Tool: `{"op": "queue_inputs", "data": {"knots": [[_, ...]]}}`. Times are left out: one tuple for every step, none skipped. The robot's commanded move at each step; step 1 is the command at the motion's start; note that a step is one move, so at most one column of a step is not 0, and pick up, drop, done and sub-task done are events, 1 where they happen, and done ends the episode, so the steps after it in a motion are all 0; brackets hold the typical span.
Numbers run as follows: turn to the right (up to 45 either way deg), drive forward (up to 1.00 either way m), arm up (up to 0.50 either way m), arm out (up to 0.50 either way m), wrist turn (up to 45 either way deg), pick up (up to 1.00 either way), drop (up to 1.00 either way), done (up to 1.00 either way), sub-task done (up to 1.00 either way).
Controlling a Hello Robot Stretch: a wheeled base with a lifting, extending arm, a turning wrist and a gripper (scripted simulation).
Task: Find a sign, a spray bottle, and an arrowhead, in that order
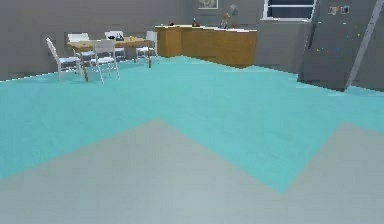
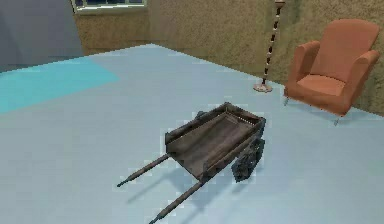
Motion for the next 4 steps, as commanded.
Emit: {"op": "queue_inputs", "data": {"knots": [[0.0, 0.45, 0.00, 0.00, 0.0, 0.00, 0.00, 0.00, 0.00], [9.0, 0.00, 0.00, 0.00, 0.0, 0.00, 0.00, 0.00, 0.00], [0.0, 1.00, 0.00, 0.00, 0.0, 0.00, 0.00, 0.00, 0.00], [0.0, 1.00, 0.00, 0.00, 0.0, 0.00, 0.00, 0.00, 0.00]]}}
